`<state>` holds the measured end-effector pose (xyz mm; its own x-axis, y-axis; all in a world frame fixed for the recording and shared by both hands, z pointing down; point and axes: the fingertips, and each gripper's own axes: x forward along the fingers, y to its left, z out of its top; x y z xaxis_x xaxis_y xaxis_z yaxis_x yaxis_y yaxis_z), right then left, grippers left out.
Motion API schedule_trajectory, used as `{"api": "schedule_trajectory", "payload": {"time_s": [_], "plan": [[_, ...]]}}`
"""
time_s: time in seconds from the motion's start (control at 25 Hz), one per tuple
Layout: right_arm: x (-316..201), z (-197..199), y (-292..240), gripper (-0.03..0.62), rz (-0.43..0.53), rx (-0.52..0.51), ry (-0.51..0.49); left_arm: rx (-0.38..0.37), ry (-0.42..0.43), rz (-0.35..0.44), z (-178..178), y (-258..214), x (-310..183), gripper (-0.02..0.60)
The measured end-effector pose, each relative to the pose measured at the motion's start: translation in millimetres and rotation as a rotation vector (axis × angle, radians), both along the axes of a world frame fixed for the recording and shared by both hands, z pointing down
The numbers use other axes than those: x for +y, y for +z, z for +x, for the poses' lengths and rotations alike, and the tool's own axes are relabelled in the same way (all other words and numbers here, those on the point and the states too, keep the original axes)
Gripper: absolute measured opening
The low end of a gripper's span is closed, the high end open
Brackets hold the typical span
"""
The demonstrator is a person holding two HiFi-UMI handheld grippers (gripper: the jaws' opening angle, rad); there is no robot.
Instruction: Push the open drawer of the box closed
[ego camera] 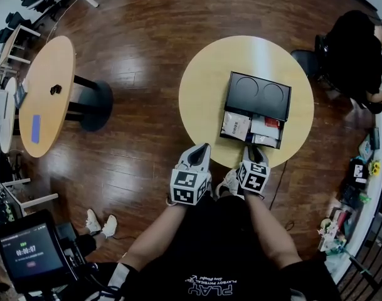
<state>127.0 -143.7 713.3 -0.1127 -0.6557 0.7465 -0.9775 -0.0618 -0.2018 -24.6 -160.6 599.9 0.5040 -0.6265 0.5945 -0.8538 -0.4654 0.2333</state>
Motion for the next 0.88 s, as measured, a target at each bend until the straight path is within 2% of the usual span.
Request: {"api": "schedule_trajectory", "payload": {"time_s": [0.2,0.52,0.88], "plan": [[-2.7,-5.1,9.2,0.086,-0.027,-0.026,-0.019,-0.002,-0.007,-0.001,-1.3,1.2,0.3,-0.003],[-4.9,-1.4,7.3,0.081,-0.036,0.029,-0.021,-0.002,-0.022,-0.001,-8.9,1.9,0.5,-0.003],[-3.3,1.5,3.3,0.078,-0.038,0.035,-0.021,0.016,-0.009,-0.003,-2.2,1.0,4.9,-0.003]]}}
